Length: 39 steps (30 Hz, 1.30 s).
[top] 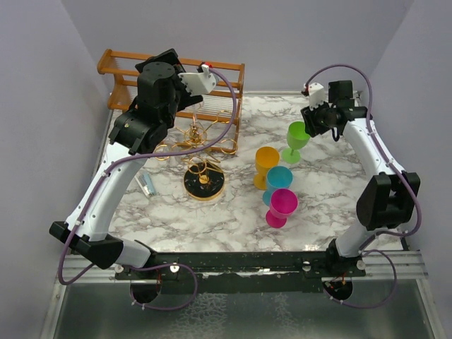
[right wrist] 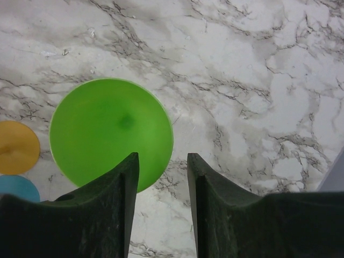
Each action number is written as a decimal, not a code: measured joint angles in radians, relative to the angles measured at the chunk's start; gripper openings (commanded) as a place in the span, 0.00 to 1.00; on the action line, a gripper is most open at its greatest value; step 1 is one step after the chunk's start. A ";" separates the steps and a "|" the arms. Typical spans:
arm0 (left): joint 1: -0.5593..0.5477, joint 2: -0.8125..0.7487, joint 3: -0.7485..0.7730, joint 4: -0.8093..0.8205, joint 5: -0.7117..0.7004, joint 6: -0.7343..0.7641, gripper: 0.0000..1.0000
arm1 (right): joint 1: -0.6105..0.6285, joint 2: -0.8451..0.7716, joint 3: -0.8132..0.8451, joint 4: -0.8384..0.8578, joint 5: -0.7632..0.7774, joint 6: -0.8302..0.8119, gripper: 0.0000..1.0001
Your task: Place the wine glass upside down on the wine glass rack
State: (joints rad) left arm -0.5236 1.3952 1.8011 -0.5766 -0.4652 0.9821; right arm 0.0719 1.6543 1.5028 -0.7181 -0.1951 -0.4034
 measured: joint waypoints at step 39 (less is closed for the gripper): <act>0.018 0.006 0.176 -0.042 0.198 -0.434 0.98 | 0.006 -0.140 0.429 0.040 0.019 0.034 0.01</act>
State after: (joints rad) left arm -0.5053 1.4017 1.9770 -0.6182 -0.2676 0.5480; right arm 0.0776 1.5146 1.9316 -0.6777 -0.1757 -0.3691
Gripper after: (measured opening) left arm 0.989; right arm 0.017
